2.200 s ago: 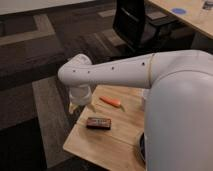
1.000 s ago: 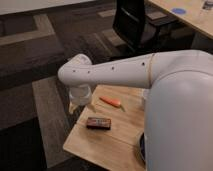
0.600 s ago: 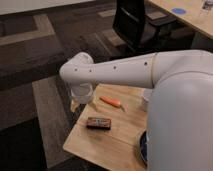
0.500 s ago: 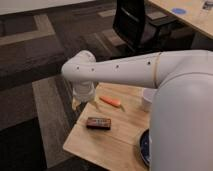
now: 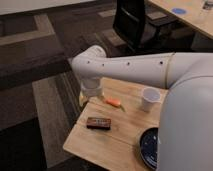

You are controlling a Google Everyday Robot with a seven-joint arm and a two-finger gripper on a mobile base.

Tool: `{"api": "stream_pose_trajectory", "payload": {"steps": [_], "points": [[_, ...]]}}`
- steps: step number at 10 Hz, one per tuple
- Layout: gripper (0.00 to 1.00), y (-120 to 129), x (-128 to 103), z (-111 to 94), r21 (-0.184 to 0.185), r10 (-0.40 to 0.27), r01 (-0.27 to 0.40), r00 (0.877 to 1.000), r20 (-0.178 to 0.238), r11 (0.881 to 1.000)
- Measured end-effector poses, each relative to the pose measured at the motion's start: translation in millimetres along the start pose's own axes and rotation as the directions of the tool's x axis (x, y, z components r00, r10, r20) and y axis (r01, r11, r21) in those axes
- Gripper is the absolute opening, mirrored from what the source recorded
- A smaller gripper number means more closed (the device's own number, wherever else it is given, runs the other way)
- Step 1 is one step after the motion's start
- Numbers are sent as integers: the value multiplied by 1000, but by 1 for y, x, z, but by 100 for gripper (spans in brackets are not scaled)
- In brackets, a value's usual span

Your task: Place the pepper on the white sponge

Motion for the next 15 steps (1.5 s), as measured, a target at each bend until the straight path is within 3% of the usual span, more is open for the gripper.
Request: {"api": "stream_pose_trajectory", "payload": {"steps": [1,2,3,4,6,7,8,10,11,12,13,15], "points": [[65,-21,7,-4,54,-109,110,994,-18,993],[65,-36,13,-5,96,-213,217,976,-49,971],[65,-56,23,-6,124,-381,393,918,-110,911],[65,-61,25,-6,127,-422,437,897,-128,891],[65,-87,28,-5,148,-584,616,784,-210,774],[65,-94,29,-5,150,-615,652,754,-231,743],[65,-95,29,-5,149,-621,659,748,-235,737],[65,-95,29,-4,149,-620,658,748,-236,738],[65,-96,28,-4,148,-619,656,750,-234,740],[65,-100,23,-2,147,-614,647,759,-216,748],[65,-101,20,-1,147,-616,648,759,-209,748],[65,-106,1,6,139,-650,673,738,-180,726]]}}
